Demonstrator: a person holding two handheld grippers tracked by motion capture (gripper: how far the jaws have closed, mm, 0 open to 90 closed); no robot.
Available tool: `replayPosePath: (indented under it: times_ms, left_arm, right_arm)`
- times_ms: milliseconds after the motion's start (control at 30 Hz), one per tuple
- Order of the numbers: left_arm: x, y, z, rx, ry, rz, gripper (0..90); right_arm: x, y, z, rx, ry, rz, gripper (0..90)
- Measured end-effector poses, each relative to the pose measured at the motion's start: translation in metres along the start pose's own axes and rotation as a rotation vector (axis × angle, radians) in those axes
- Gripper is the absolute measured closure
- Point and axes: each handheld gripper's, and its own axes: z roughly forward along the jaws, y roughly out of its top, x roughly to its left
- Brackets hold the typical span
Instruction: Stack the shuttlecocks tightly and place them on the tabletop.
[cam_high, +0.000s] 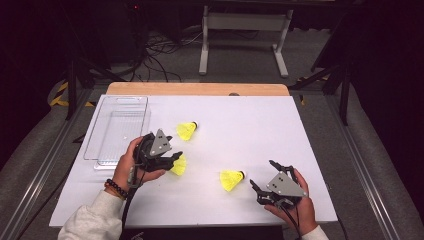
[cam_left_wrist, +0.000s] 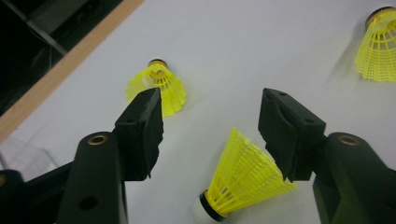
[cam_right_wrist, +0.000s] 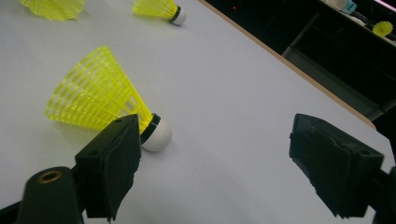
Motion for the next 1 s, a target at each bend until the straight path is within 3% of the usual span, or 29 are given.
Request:
replayPosePath:
  times_ms: [133, 233, 400, 1000]
  left_arm:
    - [0.002, -0.006, -0.013, -0.066, 0.01, -0.004, 36.4]
    - [0.003, -0.009, -0.02, -0.091, 0.025, -0.003, 34.3]
    - [0.002, -0.018, -0.032, -0.135, 0.014, 0.01, 30.2]
    - [-0.008, -0.047, -0.059, -0.217, 0.035, 0.061, 19.6]
  right_arm:
    - [-0.001, 0.0, -0.001, -0.006, -0.005, 0.004, 17.7]
    - [-0.001, 0.0, -0.001, -0.009, -0.009, 0.007, 17.6]
    - [-0.002, 0.001, -0.002, -0.014, -0.011, 0.016, 16.9]
    - [0.002, 0.003, -0.002, -0.023, -0.004, 0.03, 15.0]
